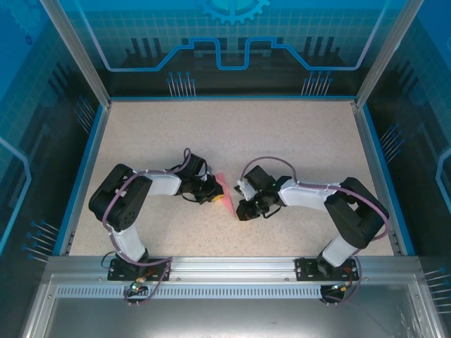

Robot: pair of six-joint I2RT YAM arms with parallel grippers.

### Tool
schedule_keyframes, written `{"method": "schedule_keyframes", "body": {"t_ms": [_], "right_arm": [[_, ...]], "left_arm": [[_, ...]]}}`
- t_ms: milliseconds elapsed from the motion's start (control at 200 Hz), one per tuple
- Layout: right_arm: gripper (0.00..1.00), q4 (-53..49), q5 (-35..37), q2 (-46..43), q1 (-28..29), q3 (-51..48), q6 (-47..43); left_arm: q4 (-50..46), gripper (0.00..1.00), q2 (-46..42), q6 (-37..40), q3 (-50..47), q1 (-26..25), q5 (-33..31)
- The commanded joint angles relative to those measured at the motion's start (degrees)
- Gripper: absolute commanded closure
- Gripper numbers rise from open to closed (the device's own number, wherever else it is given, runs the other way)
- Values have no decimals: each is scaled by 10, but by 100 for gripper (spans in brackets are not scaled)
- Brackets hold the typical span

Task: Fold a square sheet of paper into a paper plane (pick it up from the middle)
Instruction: Fold the wing for the fifth time at the center of the table.

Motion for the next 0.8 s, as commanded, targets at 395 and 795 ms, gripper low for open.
{"method": "schedule_keyframes", "body": {"t_ms": [395, 795], "right_arm": [[99, 55, 24, 129, 13, 111, 39], [99, 29, 35, 145, 8, 69, 23]], "left_arm": [[-49, 90, 14, 17, -3, 3, -49], [-40, 88, -21, 82, 14, 3, -19]]}}
